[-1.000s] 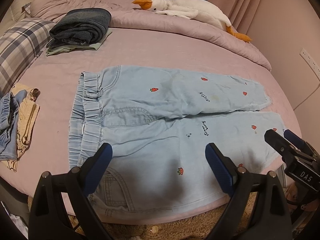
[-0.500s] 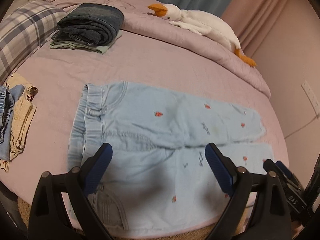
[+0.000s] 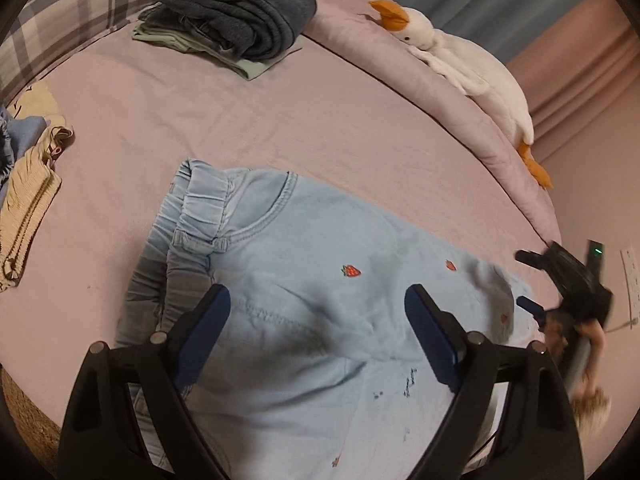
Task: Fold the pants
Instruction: 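Grasp the jeans waistband with the left gripper while the right gripper grasps the leg hem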
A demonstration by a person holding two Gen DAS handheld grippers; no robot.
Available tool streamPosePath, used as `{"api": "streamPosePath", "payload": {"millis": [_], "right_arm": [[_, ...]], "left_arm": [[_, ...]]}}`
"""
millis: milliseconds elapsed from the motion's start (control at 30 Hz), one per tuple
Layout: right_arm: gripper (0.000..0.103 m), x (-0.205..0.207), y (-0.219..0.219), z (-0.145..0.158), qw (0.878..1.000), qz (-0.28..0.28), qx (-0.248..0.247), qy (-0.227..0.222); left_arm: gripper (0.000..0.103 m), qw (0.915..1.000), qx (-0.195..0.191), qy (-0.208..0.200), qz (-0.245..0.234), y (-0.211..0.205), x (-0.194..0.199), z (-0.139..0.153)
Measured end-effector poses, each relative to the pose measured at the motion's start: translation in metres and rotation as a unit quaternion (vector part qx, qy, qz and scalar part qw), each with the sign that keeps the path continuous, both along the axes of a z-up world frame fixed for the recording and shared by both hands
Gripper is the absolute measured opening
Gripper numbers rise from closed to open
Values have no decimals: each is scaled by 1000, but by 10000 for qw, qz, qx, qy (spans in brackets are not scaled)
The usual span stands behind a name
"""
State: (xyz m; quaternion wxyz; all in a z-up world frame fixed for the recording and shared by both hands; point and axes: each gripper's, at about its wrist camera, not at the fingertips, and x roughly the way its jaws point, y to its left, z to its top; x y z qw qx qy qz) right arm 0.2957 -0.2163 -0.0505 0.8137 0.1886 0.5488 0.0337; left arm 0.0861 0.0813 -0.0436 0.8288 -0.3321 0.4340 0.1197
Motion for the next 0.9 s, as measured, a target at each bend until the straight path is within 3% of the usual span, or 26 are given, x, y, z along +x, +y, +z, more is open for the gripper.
{"api": "streamPosePath", "payload": {"millis": [167,267,333,367,400,433,567,667,733,900], "right_arm": [[87,51,0,-32,9950,-609,-706,358],[77,62,-1,-45,9918,-791,-853,535],[52,62,0,-51,9881,-844,-1179,512],[45,60,3,-49,9864,-831,-1363,389],[21,55,4,-46,9834,-829,-1595,239],[11,51,4,-43,9833,-817,-1618,176],[7,5,-15,-13,9928,-846,-723,-453],[6,-57,-28,12,9907,-784,-243,-1081],[6,-86,-46,12,9885,-729,-119,-1322],[6,-125,-67,2,9888,-665,54,-1332]], "left_arm": [[89,9998,-50,159,123,7,11,-7],[89,9996,-27,221,200,9,17,-11],[89,9993,-96,261,245,9,23,-14],[89,9991,-160,300,267,9,26,-16],[89,9988,-229,324,280,10,28,-17],[88,9985,-310,350,291,10,32,-19],[88,9977,-468,325,377,9,45,-15],[88,9969,-551,319,465,6,58,-11],[86,9960,-686,334,457,3,70,-12],[76,9936,-738,700,501,5,104,-30]]}}
